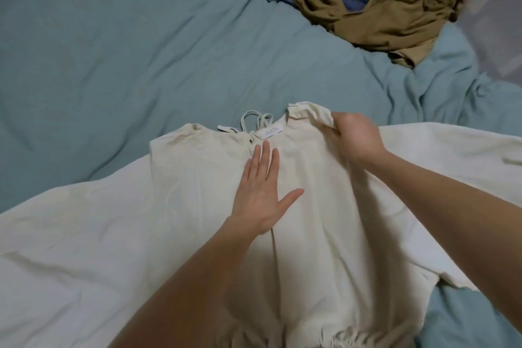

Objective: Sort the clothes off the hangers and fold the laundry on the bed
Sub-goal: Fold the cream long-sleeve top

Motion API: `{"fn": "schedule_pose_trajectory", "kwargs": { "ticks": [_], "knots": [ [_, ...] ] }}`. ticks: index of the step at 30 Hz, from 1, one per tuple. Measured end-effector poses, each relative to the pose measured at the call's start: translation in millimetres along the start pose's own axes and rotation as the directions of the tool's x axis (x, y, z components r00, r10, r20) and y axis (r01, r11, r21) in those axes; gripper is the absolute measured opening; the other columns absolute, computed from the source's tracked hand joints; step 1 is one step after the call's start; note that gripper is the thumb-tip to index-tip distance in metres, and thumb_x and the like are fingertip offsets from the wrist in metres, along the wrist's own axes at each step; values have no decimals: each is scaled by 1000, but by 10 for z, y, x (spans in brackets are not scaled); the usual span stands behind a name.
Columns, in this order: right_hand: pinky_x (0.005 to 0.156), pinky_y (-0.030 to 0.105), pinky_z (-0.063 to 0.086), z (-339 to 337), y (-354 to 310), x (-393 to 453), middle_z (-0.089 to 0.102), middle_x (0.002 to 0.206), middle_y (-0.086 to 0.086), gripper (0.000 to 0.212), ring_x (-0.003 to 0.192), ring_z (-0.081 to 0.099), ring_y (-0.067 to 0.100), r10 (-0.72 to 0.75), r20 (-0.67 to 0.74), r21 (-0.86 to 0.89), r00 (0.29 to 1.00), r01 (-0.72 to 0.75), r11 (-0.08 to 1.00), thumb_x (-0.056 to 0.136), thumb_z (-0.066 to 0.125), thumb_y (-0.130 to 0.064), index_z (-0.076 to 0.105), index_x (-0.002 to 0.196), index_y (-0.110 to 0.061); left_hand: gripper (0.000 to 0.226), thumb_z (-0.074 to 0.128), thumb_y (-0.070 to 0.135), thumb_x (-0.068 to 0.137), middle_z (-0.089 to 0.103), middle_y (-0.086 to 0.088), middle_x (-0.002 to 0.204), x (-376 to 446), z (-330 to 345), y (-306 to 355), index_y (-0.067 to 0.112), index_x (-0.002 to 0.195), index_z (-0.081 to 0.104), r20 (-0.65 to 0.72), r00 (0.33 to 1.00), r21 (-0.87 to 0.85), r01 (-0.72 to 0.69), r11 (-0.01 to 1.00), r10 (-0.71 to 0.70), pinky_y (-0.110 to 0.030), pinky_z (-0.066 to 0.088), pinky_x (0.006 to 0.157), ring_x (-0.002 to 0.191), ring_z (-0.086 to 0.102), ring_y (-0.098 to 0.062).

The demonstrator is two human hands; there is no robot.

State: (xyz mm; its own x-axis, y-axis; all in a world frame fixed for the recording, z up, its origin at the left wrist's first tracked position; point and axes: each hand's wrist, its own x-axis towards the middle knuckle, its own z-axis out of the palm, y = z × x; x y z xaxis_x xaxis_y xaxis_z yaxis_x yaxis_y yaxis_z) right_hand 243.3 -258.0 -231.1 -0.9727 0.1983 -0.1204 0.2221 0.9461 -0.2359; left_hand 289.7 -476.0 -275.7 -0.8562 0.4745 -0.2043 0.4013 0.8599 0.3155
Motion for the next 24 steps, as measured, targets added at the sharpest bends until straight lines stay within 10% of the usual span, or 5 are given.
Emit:
{"fn": "schedule_pose_trajectory", "kwargs": {
  "ticks": [5,8,12,19,24],
  "knots": [
    [83,41,40,0,284,73,54,116,22,25,106,51,39,218,-46,-55,975,-220,974,94,38,-5,51,115,-3,52,35,36,98,31,-4,156,216,-193,-1,16,146,39,-242,968,-46,-79,996,65,-31,23,114,145,23,-20],
    [86,39,34,-30,119,-14,53,118,15,26,107,47,34,-252,-259,-38,933,251,967,90,48,-10,53,114,-6,48,56,-3,79,55,-9,130,382,-430,-161,10,126,56,-434,893,-108,79,991,-118,-30,29,102,123,46,-25],
    [93,33,31,49,-230,-13,57,112,4,29,109,50,26,-687,-17,-135,726,680,721,91,43,-30,58,108,-12,31,53,12,91,57,-11,120,456,-637,-502,9,122,55,-295,934,-51,196,979,-202,-35,27,104,122,46,-33],
    [92,33,29,223,-299,223,58,68,4,10,71,57,28,-607,-78,-189,791,586,788,78,54,-16,64,76,-12,34,40,45,100,55,-1,111,571,-670,-569,20,116,57,-103,990,111,109,988,-98,-34,6,116,115,48,-19],
    [88,38,35,149,-282,291,59,90,12,12,89,55,34,-436,-13,-26,900,436,900,79,65,-9,64,91,-7,28,41,39,101,56,-1,96,584,-732,-672,18,98,61,-234,972,168,62,984,-21,-29,24,88,97,52,-21]
  ]
}}
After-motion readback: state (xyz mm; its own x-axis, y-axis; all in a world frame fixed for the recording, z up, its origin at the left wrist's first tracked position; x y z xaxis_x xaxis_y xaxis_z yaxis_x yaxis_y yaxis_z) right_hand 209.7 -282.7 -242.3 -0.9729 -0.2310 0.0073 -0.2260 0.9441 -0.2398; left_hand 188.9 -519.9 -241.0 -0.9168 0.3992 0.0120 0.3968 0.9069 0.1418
